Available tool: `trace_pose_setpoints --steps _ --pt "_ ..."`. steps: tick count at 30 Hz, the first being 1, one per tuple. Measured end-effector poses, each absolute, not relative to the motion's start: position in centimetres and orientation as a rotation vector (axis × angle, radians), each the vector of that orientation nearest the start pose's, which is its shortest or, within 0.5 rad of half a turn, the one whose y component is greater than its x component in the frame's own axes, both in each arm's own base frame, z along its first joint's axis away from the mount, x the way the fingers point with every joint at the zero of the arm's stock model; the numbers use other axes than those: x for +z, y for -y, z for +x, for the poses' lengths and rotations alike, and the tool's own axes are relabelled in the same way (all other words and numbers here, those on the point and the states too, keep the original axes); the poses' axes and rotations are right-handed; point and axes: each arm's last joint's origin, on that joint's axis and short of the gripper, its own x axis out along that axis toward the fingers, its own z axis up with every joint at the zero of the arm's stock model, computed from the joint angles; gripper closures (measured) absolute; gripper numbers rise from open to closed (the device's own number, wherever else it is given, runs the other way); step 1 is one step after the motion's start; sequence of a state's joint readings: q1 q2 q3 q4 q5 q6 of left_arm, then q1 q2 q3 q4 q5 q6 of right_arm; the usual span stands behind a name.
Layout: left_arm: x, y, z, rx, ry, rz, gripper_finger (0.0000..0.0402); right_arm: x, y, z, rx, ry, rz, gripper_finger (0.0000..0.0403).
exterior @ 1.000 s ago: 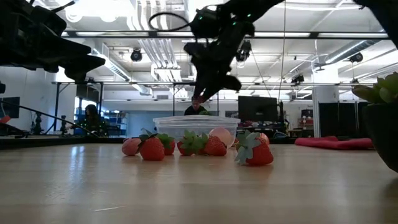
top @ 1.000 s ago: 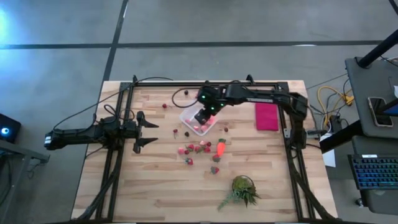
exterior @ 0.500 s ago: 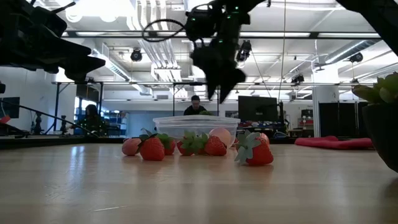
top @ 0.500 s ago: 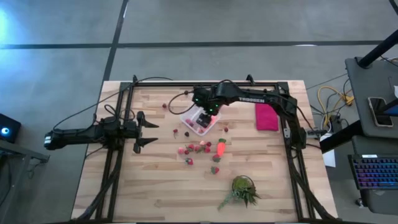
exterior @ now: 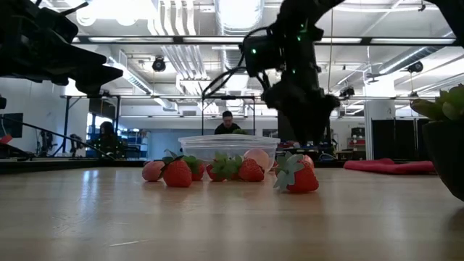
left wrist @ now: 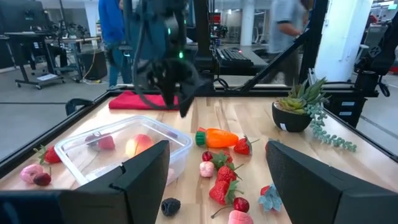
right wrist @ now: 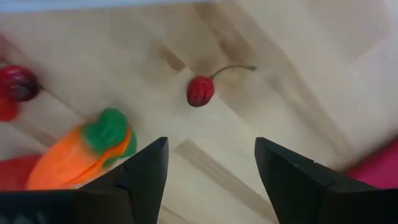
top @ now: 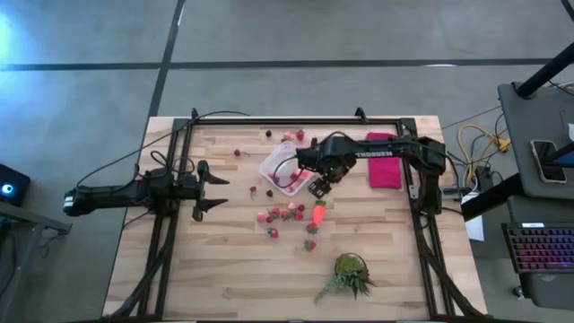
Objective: Pick and placing Produce into tupperware
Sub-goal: Put the red cherry into the transparent container
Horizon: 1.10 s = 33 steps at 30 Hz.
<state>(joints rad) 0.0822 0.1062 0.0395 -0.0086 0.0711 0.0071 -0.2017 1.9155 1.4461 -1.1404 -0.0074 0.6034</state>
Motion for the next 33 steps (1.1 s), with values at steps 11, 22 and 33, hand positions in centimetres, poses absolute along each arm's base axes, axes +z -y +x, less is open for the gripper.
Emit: trace_pose_setpoints --steps 11,22,33 --pt "16.7 -0.6 10.2 0.01 -0.078 0.001 0.0146 17.3 6.6 34.1 -0.718 -1.392 0.724 0.0177" --pt "16.8 -0.6 10.2 0.011 -0.078 0.001 0.0146 15.6 6.7 33.9 -0.758 -1.331 0.718 0.0178" --pt "16.7 -0.6 10.2 0.011 -0.078 0.001 0.0146 14.8 6.7 33.7 -0.748 -1.312 0.715 0.0227"
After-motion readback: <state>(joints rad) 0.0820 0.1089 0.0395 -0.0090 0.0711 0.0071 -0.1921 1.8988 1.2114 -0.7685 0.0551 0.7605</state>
